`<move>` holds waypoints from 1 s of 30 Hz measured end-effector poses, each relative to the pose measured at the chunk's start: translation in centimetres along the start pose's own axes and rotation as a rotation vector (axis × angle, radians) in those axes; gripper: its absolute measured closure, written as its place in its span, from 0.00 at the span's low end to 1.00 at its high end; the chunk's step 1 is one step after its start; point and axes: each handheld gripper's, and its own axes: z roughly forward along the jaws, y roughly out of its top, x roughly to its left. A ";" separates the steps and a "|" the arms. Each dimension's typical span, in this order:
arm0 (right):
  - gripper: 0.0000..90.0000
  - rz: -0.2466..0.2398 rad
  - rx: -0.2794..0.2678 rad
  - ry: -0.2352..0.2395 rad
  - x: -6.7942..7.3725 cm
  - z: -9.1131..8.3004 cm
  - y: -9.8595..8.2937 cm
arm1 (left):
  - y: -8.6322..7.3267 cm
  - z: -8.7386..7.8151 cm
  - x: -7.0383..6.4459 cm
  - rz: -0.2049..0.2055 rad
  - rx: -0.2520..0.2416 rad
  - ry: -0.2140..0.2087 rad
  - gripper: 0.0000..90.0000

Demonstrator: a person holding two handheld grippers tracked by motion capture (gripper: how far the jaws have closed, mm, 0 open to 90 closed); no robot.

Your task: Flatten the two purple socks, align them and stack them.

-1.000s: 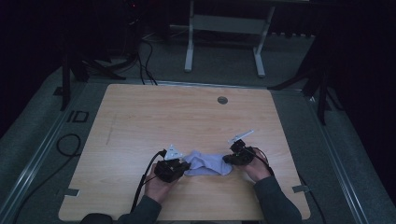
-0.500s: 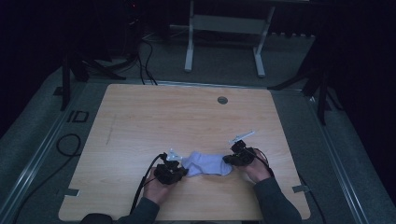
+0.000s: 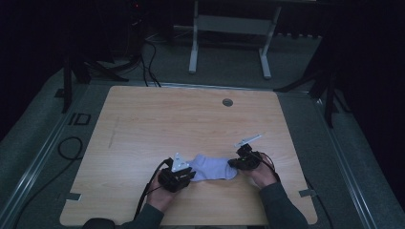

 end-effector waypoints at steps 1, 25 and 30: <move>0.98 0.001 0.000 0.000 0.0 0.0 0.0 | 0.0 0.5 -0.2 0.016 0.013 0.008 0.85; 0.97 -0.040 -0.026 -0.125 0.2 -1.8 1.6 | -0.2 2.5 0.8 -0.008 0.036 0.039 0.87; 0.76 -0.027 -0.062 -0.130 0.1 -1.5 1.2 | -0.2 2.3 0.9 -0.034 0.027 0.018 0.83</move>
